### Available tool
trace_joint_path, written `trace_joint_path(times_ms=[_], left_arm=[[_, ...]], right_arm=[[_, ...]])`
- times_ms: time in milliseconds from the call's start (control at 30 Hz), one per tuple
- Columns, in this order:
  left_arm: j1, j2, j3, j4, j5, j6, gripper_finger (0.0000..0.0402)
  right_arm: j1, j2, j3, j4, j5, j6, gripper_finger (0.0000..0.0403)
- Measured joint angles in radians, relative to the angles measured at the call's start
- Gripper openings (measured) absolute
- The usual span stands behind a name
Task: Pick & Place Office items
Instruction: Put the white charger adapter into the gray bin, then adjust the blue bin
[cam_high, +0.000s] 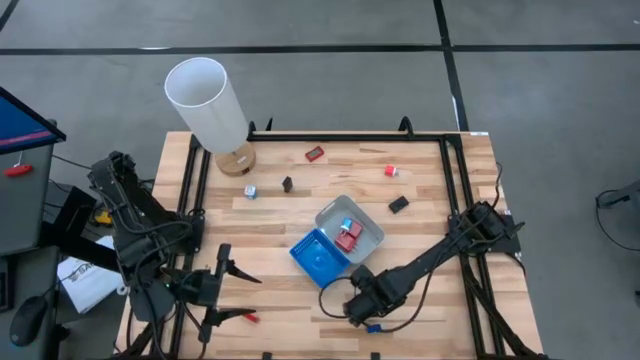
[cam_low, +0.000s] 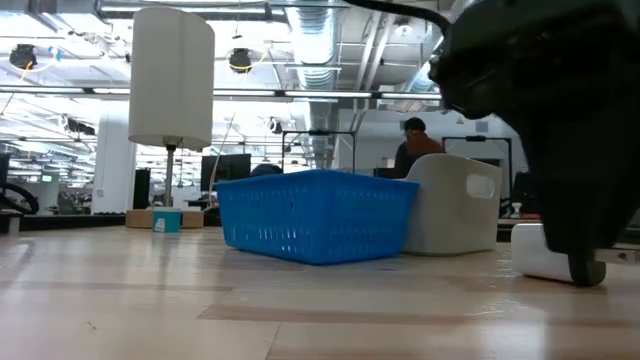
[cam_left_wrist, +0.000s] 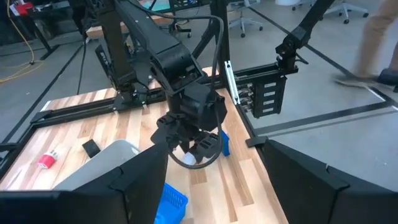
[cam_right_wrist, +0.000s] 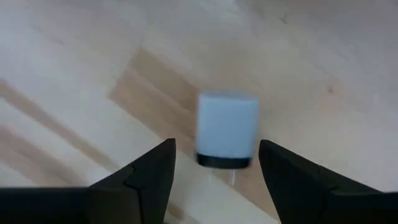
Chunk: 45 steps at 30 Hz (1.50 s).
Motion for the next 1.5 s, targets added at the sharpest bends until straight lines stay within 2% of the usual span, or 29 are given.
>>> trace_joint_path(times_ms=[133,333,533,667,733,800,933,1000,1100,1200,1267,1500], left_arm=[[0.0,0.0,0.0,-0.086,0.0,-0.059,0.0246],[-0.024,0.001,0.0,-0.23,0.026,-0.214,0.0218],[-0.075,0.001,0.0,-0.281,0.026,-0.312,0.0204],[-0.104,0.001,0.0,-0.359,0.026,-0.414,0.0198],[-0.118,0.001,0.0,-0.421,0.026,-0.478,0.0194],[-0.13,0.001,0.0,-0.515,0.026,-0.584,0.019],[-0.121,0.001,0.0,-0.825,0.057,-1.047,0.0188],[-0.115,0.001,-0.006,-0.88,0.055,-1.136,0.0191],[-0.112,-0.009,-0.026,-0.857,0.043,-1.157,0.0201],[-0.1,-0.013,-0.054,-0.793,0.023,-1.156,0.021],[-0.087,-0.011,-0.079,-0.738,0.016,-1.139,0.0216],[-0.068,-0.012,-0.138,-0.594,0.011,-1.113,0.022]], right_arm=[[-0.007,0.0,0.0,-0.039,0.005,-0.008,0.0189],[-0.007,-0.003,0.0,-0.003,0.055,-0.032,0.0099],[0.017,-0.004,0.032,-0.011,0.078,-0.032,0.0099],[0.057,-0.004,0.124,-0.048,0.09,-0.026,0.0095],[0.08,-0.004,0.199,-0.089,0.122,-0.014,0.0071],[0.102,-0.004,0.285,-0.156,0.164,-0.001,0.0053],[0.137,-0.004,0.476,-0.304,0.285,0.004,0.0017],[0.151,-0.004,0.569,-0.385,0.348,0.009,0.0002],[0.165,-0.005,0.678,-0.51,0.433,0.048,0.0006],[0.172,-0.005,0.742,-0.639,0.473,0.079,0.0009],[0.172,-0.006,0.753,-0.703,0.471,0.089,0.0007],[0.175,-0.003,0.741,-0.698,0.431,0.085,0.0005]])
